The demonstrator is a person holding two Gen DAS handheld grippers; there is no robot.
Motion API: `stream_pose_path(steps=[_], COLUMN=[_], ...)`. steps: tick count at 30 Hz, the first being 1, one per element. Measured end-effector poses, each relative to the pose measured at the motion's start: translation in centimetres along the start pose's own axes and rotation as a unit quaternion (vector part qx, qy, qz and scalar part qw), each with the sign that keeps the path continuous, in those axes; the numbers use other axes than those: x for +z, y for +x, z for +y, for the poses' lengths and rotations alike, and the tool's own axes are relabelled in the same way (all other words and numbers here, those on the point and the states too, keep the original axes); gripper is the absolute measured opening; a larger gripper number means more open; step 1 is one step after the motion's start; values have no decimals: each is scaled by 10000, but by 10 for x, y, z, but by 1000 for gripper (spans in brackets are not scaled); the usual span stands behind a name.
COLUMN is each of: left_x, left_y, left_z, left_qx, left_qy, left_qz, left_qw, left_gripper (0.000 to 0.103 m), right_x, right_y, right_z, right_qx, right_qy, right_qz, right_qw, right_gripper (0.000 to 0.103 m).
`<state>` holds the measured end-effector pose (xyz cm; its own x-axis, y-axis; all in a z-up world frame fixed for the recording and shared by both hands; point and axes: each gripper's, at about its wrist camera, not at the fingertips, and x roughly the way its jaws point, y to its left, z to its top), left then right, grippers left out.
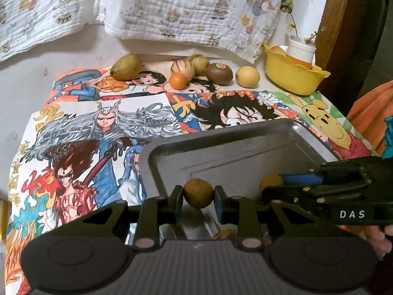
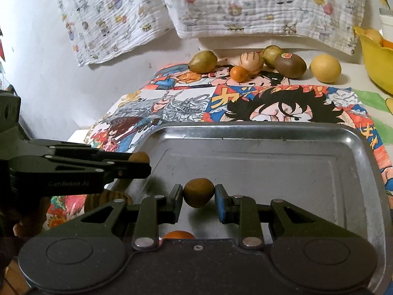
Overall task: Organize fruits
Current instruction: 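Carry both small brown fruits over the tray and open both tools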
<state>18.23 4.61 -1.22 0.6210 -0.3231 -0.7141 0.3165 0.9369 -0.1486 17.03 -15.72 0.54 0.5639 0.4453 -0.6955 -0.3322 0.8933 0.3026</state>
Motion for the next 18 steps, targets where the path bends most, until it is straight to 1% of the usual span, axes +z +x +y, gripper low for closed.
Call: stream_pose_path(steps=[8,13,15,16,17,18], left_x=[-3,-5,-4,-4,-4,-4], left_y=[5,5,3,1,-1,-4], left_z=[2,0,0,0,0,0], left_qx=[56,76,72,62,45,5], left_qy=[-85,-99,-120,-129,-142,-156], left_qz=[149,138,110,90,54,-10], left_qw=[9998,9998,9998,9999,9999,9999], left_gripper=[30,31,34,39,46,51], right_x=[-4,-5,-6,-7,-7,-7], right_y=[3,2,0,-1,-2,-4], right_z=[1,2,1,0,0,0], right_qx=[-96,-134,-141,-127,-113,-110], right_qy=[-25,-13,5,23,35,27], right_qz=[-38,-86,-111,-124,-140,-163], right_qw=[9999,9999,9998,9998,9998,9998], right_gripper=[31,31,33,33,33,36])
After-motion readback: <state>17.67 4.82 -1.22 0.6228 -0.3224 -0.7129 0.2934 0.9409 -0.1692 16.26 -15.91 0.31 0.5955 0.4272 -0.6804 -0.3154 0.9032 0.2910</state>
